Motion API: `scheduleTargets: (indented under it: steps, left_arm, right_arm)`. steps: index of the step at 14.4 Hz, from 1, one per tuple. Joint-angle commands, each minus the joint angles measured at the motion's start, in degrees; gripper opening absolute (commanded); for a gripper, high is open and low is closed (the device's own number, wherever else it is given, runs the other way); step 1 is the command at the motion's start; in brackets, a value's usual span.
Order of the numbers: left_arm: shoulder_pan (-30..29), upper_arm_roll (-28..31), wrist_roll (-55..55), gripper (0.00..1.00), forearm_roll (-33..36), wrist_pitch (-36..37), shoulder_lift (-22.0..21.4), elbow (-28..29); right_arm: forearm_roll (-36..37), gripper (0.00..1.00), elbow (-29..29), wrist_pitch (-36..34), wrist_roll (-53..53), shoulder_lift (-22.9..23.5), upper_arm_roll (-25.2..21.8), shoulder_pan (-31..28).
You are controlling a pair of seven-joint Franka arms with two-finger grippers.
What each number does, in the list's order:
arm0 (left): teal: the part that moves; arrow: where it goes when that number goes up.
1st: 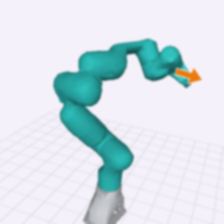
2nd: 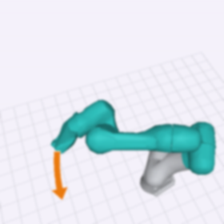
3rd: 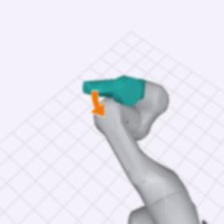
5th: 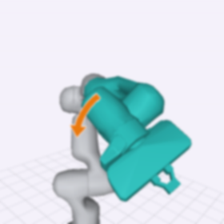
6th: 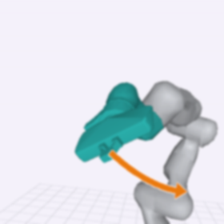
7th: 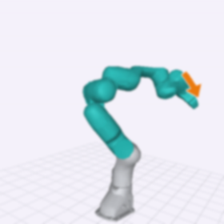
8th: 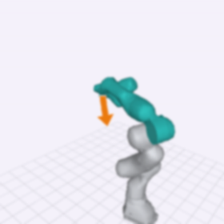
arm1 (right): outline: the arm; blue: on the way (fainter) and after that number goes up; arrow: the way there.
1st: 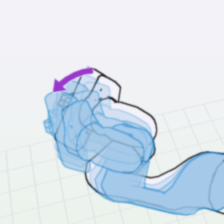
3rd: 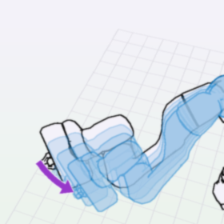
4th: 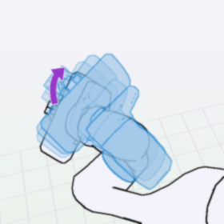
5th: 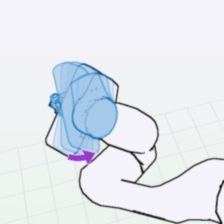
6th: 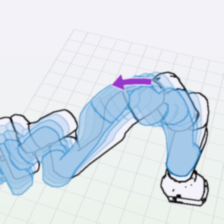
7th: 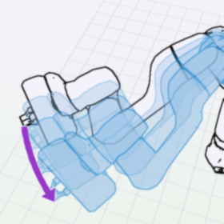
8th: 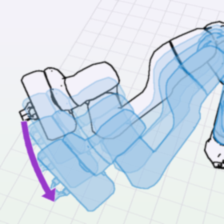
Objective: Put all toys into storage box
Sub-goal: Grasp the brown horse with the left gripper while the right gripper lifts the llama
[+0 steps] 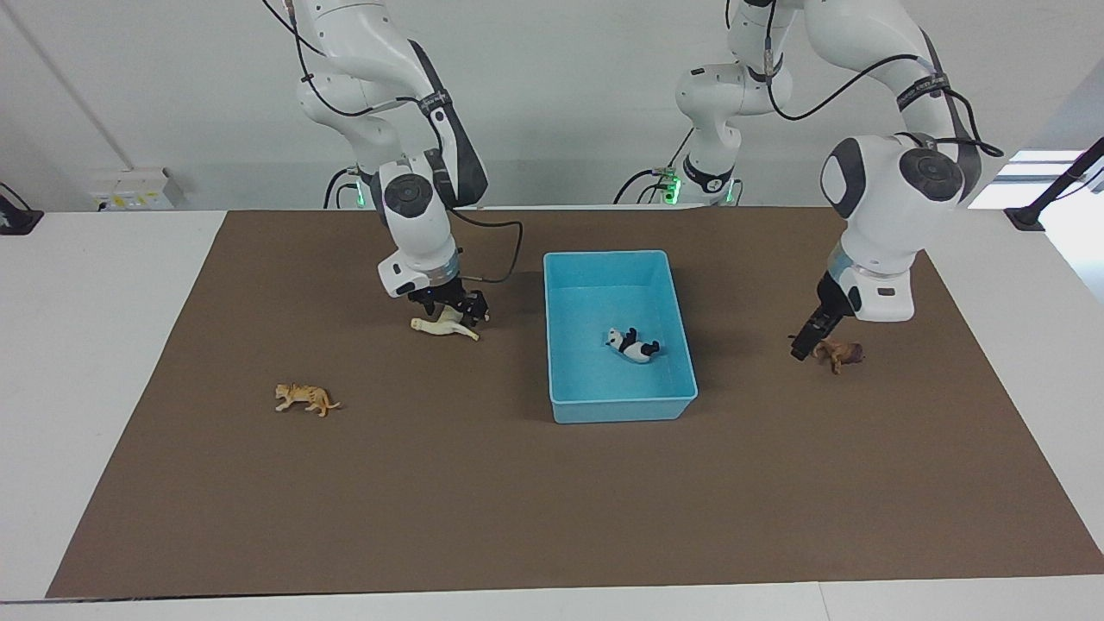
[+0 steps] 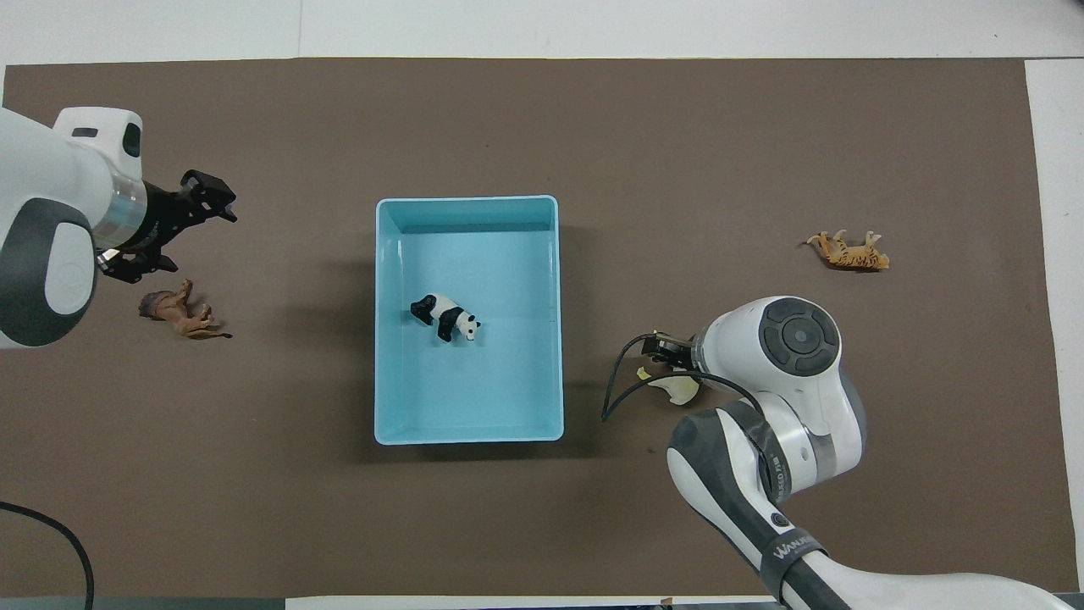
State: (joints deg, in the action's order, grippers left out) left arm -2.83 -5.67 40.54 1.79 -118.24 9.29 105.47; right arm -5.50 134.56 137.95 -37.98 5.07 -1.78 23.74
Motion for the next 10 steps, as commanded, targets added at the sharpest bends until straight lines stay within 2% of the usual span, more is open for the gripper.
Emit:
scheduleTargets:
  steps: [1, 2, 3, 4, 6, 10]
  left_arm:
    - [-6.2, -0.7, -7.8, 1.0, 0.9, -6.2, 1.8, 1.7]
    - [-8.0, -0.7, -9.8, 1.0, 0.9, -8.6, 1.8, 3.2]
    - [-8.9, -0.7, -10.7, 1.0, 0.9, -11.1, 1.9, 4.9]
    - [-9.1, -0.7, -10.7, 1.0, 0.9, -13.6, 2.0, 6.4]
    - [-9.0, -0.7, -10.4, 1.0, 0.9, -14.2, 2.8, 7.0]
    - [-10.0, 0.2, -10.2, 1.0, 3.3, -14.4, 2.4, 11.6]
  right_arm:
    - [-1.0, 0.69, 3.1, 2.7, -0.2, -1.6, -0.1, 0.3]
    - [-1.0, 0.55, 3.1, 3.3, -0.5, -1.5, -0.1, 0.3]
    - [-1.0, 0.33, 3.0, 3.4, -0.6, -1.4, -0.1, 0.3]
    - [-1.0, 0.19, 2.8, 3.5, -0.5, -1.2, -0.1, 0.3]
    - [-1.0, 0.0, 2.6, 3.4, -0.9, -1.2, -0.1, 0.3]
    - [-1.0, 0.0, -0.2, 2.5, -1.8, -0.7, -0.1, 0.2]
